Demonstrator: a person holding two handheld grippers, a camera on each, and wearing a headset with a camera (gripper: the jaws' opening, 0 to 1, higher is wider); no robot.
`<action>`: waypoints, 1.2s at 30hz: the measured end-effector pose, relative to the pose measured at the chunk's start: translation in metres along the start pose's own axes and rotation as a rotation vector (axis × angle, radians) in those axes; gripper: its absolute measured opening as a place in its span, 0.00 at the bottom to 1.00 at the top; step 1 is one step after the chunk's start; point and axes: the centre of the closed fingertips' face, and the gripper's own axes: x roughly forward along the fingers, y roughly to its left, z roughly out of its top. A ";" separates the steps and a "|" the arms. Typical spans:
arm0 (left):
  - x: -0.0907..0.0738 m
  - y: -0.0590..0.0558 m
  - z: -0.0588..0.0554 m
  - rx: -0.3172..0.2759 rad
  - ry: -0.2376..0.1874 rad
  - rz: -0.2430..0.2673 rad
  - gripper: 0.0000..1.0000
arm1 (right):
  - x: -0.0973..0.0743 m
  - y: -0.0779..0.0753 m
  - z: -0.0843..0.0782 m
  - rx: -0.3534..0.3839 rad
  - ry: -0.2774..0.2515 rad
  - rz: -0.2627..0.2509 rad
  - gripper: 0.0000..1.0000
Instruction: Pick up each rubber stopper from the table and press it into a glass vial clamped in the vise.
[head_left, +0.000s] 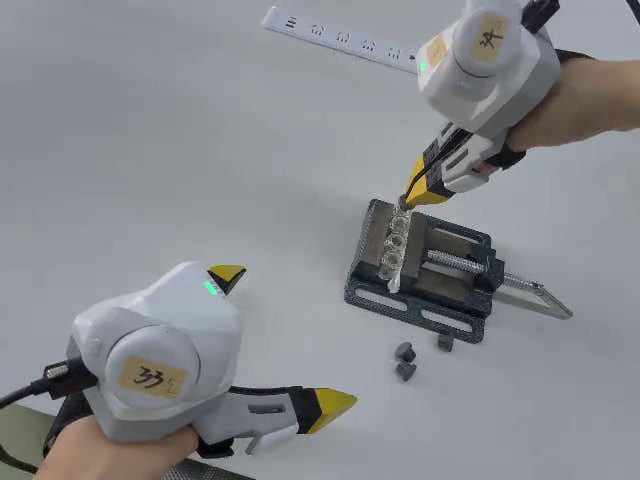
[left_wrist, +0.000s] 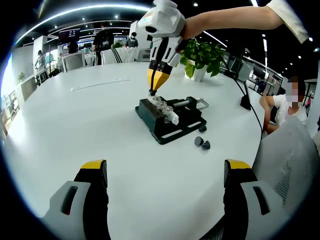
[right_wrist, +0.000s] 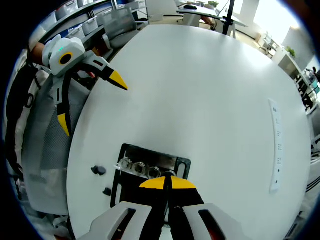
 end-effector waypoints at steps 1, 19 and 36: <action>0.000 0.000 0.000 0.000 -0.002 0.001 0.97 | 0.000 0.000 0.000 0.001 -0.003 -0.001 0.00; -0.001 -0.001 0.001 -0.005 -0.003 0.004 0.97 | 0.002 -0.001 -0.002 0.038 -0.030 -0.025 0.00; -0.001 0.000 0.000 -0.008 -0.001 0.004 0.97 | 0.002 0.003 -0.003 0.051 -0.006 -0.015 0.00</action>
